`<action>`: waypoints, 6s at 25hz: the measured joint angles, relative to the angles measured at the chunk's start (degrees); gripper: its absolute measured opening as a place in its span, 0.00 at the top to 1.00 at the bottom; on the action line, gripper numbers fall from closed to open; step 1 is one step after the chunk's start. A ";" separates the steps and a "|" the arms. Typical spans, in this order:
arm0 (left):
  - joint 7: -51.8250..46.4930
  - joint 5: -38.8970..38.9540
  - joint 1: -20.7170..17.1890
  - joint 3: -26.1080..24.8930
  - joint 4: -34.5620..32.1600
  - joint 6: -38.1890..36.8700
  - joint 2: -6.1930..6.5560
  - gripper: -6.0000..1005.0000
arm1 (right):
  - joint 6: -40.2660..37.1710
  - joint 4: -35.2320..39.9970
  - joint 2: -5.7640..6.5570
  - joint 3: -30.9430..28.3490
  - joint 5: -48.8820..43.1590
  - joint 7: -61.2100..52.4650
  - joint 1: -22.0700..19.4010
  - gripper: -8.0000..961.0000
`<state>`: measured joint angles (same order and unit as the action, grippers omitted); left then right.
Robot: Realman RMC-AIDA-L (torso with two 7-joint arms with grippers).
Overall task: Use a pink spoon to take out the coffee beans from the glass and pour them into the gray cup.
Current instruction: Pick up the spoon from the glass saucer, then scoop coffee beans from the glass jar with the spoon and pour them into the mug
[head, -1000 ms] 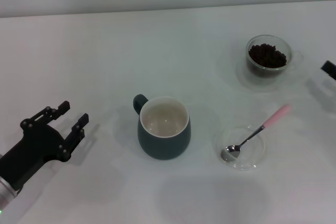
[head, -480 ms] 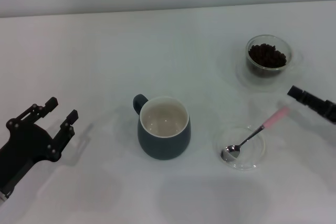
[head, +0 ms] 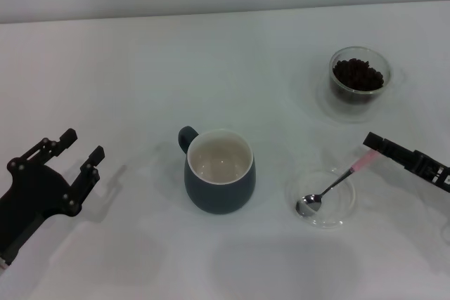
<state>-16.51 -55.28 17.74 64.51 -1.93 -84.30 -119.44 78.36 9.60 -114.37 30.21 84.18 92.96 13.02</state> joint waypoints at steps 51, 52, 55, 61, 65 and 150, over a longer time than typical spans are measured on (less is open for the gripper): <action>0.87 0.61 -0.28 -0.01 0.34 0.01 -0.09 0.53 | -2.42 -1.83 -0.27 1.79 -0.08 1.35 1.70 0.61; 0.87 0.61 -0.27 0.00 0.35 0.01 -0.09 0.53 | -2.60 -1.91 -0.28 1.81 -0.08 1.35 1.81 0.61; 0.87 0.61 -0.28 0.00 0.39 0.01 -0.09 0.53 | -2.93 -1.97 -0.30 1.89 -0.08 1.35 2.17 0.61; 0.87 0.61 -0.35 -0.01 0.50 0.01 -0.09 0.53 | -3.67 -2.08 -0.32 1.90 -0.08 0.97 2.79 0.61; 0.87 0.61 -0.39 0.00 0.53 0.01 -0.09 0.53 | -3.94 -2.21 -0.31 2.10 -0.07 0.88 3.25 0.61; 0.85 0.88 0.96 -0.04 0.39 -0.17 -0.23 0.54 | -12.22 -0.51 -1.01 -5.91 17.67 40.67 19.09 0.84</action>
<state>-15.66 -54.40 18.70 64.48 -1.54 -84.47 -119.67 66.14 9.08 -115.39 24.29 101.86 133.62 32.11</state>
